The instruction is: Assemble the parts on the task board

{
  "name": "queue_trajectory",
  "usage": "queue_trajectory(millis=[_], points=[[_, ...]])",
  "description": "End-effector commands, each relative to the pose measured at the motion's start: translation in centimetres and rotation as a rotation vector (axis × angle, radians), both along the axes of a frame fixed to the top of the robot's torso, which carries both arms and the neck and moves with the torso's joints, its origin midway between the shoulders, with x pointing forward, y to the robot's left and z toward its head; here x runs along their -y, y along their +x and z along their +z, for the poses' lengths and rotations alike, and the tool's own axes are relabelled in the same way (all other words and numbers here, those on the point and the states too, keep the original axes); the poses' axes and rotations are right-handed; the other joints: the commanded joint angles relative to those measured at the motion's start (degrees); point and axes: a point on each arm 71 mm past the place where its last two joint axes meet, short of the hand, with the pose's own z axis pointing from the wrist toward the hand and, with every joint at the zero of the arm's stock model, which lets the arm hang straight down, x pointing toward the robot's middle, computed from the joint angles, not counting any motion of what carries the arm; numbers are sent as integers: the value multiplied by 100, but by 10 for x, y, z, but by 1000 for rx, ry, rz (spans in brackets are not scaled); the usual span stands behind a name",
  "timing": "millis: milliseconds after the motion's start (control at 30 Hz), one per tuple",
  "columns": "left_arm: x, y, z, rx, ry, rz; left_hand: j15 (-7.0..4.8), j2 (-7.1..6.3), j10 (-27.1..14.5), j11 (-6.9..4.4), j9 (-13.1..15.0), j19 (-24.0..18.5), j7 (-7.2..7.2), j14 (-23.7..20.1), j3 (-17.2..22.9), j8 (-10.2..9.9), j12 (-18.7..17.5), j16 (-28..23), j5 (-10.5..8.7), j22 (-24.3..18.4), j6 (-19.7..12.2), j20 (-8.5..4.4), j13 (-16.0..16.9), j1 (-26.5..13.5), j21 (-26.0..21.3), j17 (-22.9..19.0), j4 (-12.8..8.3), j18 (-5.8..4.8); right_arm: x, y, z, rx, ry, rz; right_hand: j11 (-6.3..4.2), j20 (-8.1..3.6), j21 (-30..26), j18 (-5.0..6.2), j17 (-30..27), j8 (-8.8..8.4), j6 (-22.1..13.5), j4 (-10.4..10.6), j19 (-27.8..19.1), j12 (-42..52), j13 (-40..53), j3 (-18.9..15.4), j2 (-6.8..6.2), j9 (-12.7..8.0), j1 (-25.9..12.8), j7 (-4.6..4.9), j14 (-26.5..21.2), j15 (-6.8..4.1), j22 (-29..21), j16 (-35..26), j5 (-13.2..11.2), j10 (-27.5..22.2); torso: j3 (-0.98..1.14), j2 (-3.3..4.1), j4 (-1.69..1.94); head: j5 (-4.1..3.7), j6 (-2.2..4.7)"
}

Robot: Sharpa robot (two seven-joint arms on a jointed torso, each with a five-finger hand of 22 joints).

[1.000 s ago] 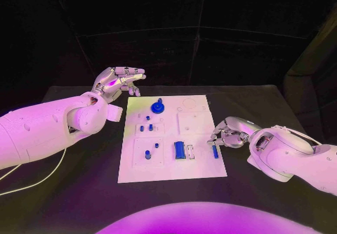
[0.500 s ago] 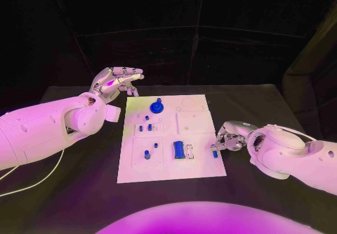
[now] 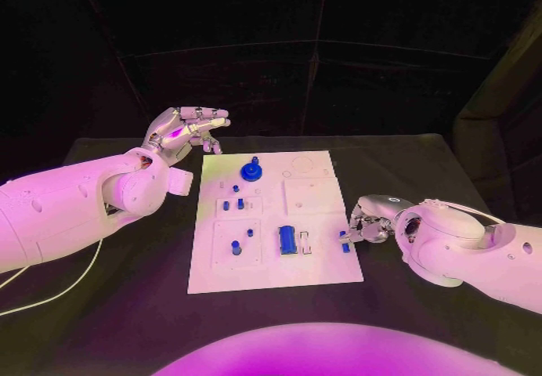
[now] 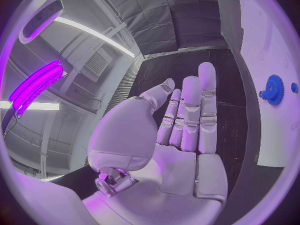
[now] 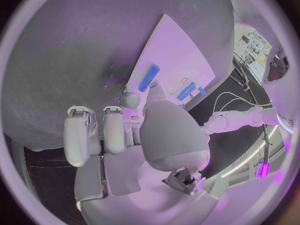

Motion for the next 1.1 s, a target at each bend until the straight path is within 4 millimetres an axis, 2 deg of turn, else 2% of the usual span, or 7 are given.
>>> queue_trajectory(millis=[33,433,467,533,867,1000,1100], points=[[1,0,1,3,-8,-11,10,28,-48,-6,-7,-45,-2,-44,2,37,33,3,34,-6,-37,7,-7,21,-21,-9,-21,78,-3,-2,-3,-31,-21,19,-12,-43,37,15,14,41,61,-84,100,30,18,43,-14,28,219,-24,273,-47,862,16,78,21,-2,-2,9,1,-7],[0,0,1,2,-8,-12,10,28,-48,-6,-7,-45,-2,-44,2,37,33,3,34,-6,-37,7,-7,21,-21,-9,-21,78,-11,-2,-6,-41,-38,50,-45,-69,54,8,70,119,117,-274,119,114,90,81,0,156,514,-59,281,-74,888,43,108,39,-5,-5,5,-3,-25],[1,0,1,2,-8,-13,10,28,-48,-6,-7,-45,-2,-44,2,37,33,3,34,-6,-37,7,-7,21,-21,-9,-21,78,-12,-2,-6,-38,-44,57,-47,-71,53,8,69,120,110,-295,119,114,91,87,6,165,544,-60,280,-76,887,41,113,37,-5,-4,8,-12,33],[1,0,1,1,-8,-13,10,28,-48,-6,-7,-45,-2,-44,2,37,33,3,34,-6,-37,7,-7,21,-21,-9,-21,78,-14,-2,-7,-31,-57,71,-44,-76,41,12,52,100,63,-359,107,97,85,109,20,180,639,-51,276,-77,874,28,136,21,-6,-2,9,-12,58],[1,0,1,1,-8,-14,11,33,-58,-5,-6,-44,-2,-47,-1,46,48,7,34,-9,-40,7,-8,21,-24,-12,-24,77,-23,-1,-11,-9,-100,108,-13,-64,17,18,33,-120,-101,-777,86,-9,38,490,250,151,1349,7,265,-58,854,-3,16,-98,-5,-3,14,-19,21],[1,0,1,1,-9,-14,11,33,-58,-5,-6,-44,-2,-47,-1,46,48,7,34,-9,-40,7,-8,21,-24,-12,-24,77,-23,-1,-9,7,-80,89,-18,-66,25,15,44,-179,-71,-839,95,-35,24,669,315,124,1477,7,267,-57,865,-1,199,-124,-2,-6,6,-2,16],[1,0,1,1,-8,-14,11,33,-58,-5,-6,-44,-2,-47,-1,46,48,7,34,-9,-40,7,-8,21,-24,-12,-24,77,-23,-3,-9,-7,-40,65,-9,-63,30,13,57,-261,-76,-795,102,-29,25,798,306,85,1434,16,270,-52,873,4,493,-116,-1,-6,6,0,20]])
